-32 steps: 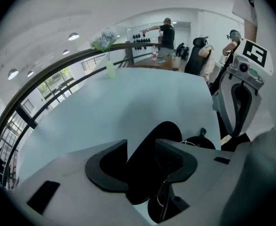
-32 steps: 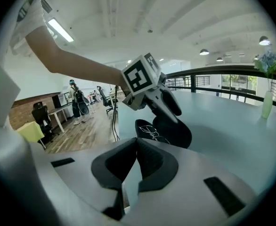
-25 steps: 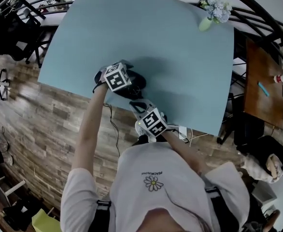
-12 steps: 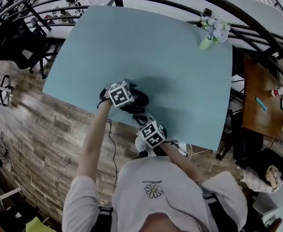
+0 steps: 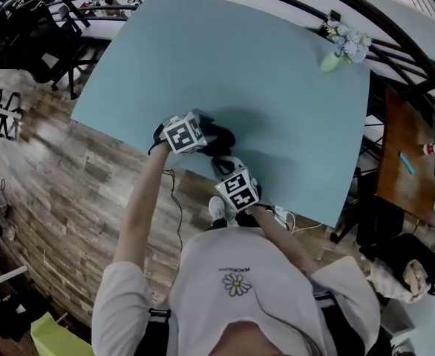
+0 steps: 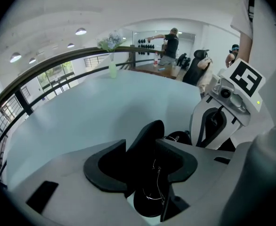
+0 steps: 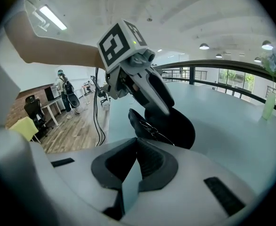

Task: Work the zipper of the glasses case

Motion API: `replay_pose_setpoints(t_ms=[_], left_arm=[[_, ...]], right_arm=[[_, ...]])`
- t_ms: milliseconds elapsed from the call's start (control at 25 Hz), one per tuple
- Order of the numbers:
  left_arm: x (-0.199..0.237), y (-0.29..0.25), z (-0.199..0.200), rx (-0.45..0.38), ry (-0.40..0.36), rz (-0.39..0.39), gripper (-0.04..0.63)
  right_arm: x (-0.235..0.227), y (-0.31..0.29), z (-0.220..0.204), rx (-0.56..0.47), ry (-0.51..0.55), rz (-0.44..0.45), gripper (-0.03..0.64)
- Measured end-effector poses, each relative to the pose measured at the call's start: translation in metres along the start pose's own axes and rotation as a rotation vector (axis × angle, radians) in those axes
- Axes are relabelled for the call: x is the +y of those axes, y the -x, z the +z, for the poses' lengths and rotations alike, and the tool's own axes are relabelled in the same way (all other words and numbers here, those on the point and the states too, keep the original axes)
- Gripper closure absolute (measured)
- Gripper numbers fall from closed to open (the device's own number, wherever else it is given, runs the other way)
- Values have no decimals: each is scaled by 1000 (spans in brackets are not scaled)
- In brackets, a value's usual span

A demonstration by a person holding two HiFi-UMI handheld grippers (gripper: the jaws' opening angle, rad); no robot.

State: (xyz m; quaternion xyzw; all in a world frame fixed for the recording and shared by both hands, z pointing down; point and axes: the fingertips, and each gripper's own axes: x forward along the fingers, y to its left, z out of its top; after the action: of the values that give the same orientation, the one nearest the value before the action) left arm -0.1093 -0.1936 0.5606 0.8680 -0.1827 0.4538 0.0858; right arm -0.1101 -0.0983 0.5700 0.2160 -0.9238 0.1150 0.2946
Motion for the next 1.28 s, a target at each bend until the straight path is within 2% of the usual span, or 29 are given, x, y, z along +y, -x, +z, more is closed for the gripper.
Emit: replay_pose_setpoints(t_ms=[160, 360, 640, 760, 920, 1040, 1160, 1280], left_arm=[[-9, 11, -2, -41, 3, 19, 402], [-31, 29, -10, -93, 42, 39, 402], [-69, 37, -34, -62, 46, 36, 403], [-77, 37, -38, -80, 56, 48, 405], [-92, 34, -48, -75, 88, 32, 413], [-100, 34, -56, -68, 99, 33, 413], [-102, 31, -57, -93, 117, 46, 413], [-101, 32, -53, -93, 144, 68, 411]], right_arm=[[-2, 0, -2, 1, 1, -10, 609], [1, -3, -5, 9, 8, -16, 609], [8, 0, -10, 26, 22, -12, 609], [9, 9, -13, 26, 33, -5, 609], [2, 32, -1, -56, 31, -12, 609], [-5, 35, 13, -82, 109, -32, 609], [-5, 22, 11, -15, 241, 12, 609], [-3, 17, 4, 30, 270, 59, 609]])
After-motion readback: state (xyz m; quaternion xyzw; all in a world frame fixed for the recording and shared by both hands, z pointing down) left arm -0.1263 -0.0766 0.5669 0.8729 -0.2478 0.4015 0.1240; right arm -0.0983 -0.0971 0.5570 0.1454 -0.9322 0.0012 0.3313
